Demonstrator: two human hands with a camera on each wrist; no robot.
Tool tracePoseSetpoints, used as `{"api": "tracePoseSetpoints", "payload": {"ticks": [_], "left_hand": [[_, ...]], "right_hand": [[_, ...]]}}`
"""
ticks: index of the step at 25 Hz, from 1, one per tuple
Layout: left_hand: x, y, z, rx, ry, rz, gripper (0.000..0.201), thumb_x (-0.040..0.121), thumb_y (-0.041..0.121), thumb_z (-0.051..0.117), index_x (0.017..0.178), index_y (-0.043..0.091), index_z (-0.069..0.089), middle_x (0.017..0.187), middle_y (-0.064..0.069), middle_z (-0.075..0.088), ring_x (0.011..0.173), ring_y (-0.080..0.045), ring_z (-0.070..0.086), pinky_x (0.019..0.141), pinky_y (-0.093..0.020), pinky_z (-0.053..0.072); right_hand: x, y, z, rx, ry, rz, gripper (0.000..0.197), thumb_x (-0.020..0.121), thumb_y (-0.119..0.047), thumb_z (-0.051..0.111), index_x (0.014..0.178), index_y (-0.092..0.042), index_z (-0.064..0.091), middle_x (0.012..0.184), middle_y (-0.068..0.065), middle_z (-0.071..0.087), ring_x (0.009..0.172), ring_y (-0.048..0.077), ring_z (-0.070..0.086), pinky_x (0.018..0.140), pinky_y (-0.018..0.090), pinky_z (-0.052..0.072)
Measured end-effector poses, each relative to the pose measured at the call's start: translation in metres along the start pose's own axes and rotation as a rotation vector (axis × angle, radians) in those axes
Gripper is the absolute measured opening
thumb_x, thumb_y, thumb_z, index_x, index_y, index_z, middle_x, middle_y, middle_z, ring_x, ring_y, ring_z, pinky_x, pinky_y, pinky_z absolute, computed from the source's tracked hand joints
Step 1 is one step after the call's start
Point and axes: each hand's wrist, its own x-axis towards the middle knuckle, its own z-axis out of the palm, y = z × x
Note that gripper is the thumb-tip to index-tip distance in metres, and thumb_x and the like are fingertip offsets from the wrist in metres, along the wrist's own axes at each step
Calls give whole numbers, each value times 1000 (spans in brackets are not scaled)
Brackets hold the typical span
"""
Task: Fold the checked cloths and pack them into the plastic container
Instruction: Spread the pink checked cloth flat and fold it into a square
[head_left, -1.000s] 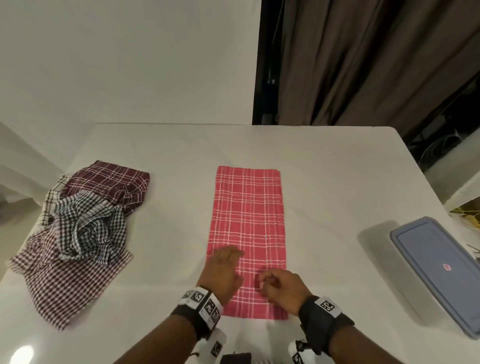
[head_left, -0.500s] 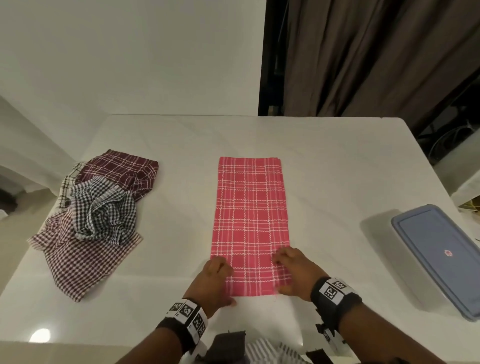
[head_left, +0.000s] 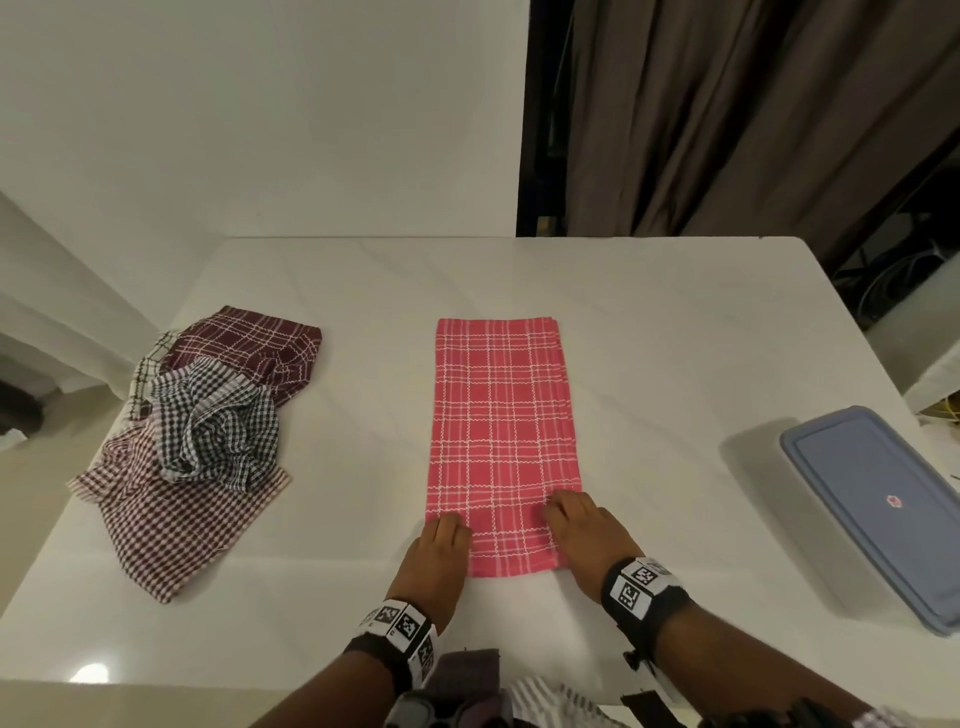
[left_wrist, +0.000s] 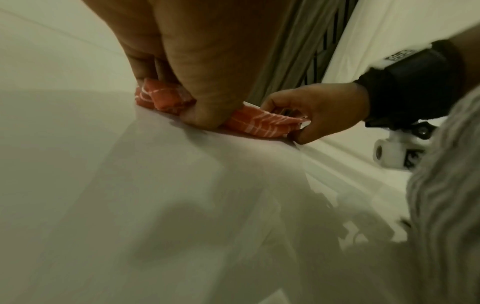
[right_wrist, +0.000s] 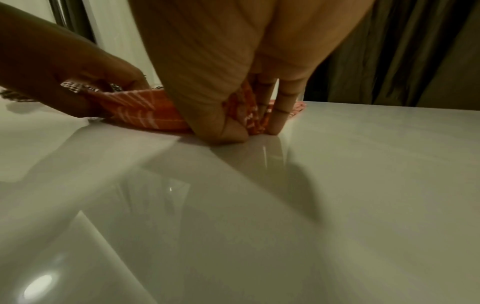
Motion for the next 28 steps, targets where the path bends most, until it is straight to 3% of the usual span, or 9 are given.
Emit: {"api": "tracePoseSetpoints", "payload": {"ticks": [5, 9, 13, 16, 18, 20, 22, 25, 28], "left_hand": [[12, -11, -25, -158, 56, -79, 25, 84, 30, 48, 103, 22, 62, 103, 7, 60, 93, -13, 56, 84, -26, 45], [9, -23, -60, -575, 91, -112, 5, 89, 27, 64, 91, 29, 60, 83, 16, 65, 76, 1, 61, 68, -9, 44], [4, -31, -97, -935, 133, -222, 26, 85, 42, 72, 106, 32, 60, 88, 4, 75, 81, -11, 72, 74, -27, 57], [3, -32, -117, -1157, 106, -222, 42, 88, 37, 66, 123, 34, 43, 89, -5, 77, 84, -22, 74, 79, -37, 57], [7, -36, -117, -1192, 125, -211, 38, 92, 41, 59, 123, 31, 38, 86, -12, 76, 81, -27, 73, 80, -41, 56], [17, -46, -107, -1196, 141, -181, 35, 94, 48, 55, 117, 23, 46, 86, -16, 73, 80, -32, 70, 78, -50, 54], [32, -57, -96, -1124, 129, -132, 31, 93, 46, 52, 108, 19, 60, 99, -8, 72, 92, -29, 68, 81, -53, 53], [58, -63, -98, -1026, 46, -111, 23, 95, 37, 59, 118, 34, 66, 123, 17, 66, 102, -11, 69, 88, -36, 56], [89, -71, -104, -852, -52, -23, 51, 93, 24, 66, 135, 44, 48, 136, 34, 42, 111, 0, 60, 85, -14, 52]], "right_hand": [[3, 27, -13, 428, 13, 65, 23, 85, -14, 60, 103, -28, 65, 115, -4, 59, 113, 20, 55, 95, 29, 46], [-15, 31, -34, 747, 156, 175, 24, 87, -16, 66, 105, -32, 68, 106, -16, 69, 101, 5, 62, 93, 24, 48], [-31, 16, -65, 1226, 174, 198, 33, 92, -9, 64, 120, -25, 58, 96, -1, 76, 92, 17, 71, 85, 29, 55], [-36, 6, -77, 1394, 198, 219, 53, 93, -10, 61, 132, -39, 40, 82, 10, 74, 83, 27, 72, 80, 34, 57], [-31, 5, -72, 1388, 250, 251, 48, 95, -12, 59, 130, -40, 43, 91, 11, 74, 88, 29, 72, 81, 38, 58], [-18, 9, -65, 1260, 304, 259, 28, 97, -14, 56, 113, -37, 61, 103, 3, 73, 95, 27, 71, 80, 38, 59], [-3, 14, -62, 1174, 312, 274, 25, 98, -16, 55, 101, -35, 71, 108, -5, 72, 97, 21, 70, 82, 35, 59], [18, 24, -63, 1163, 250, 225, 39, 94, -19, 63, 127, -38, 58, 128, -13, 60, 102, 12, 67, 87, 31, 58], [43, 38, -66, 1089, 133, 195, 70, 90, -16, 68, 145, -42, 34, 139, -21, 41, 115, 8, 58, 93, 25, 54]]}}
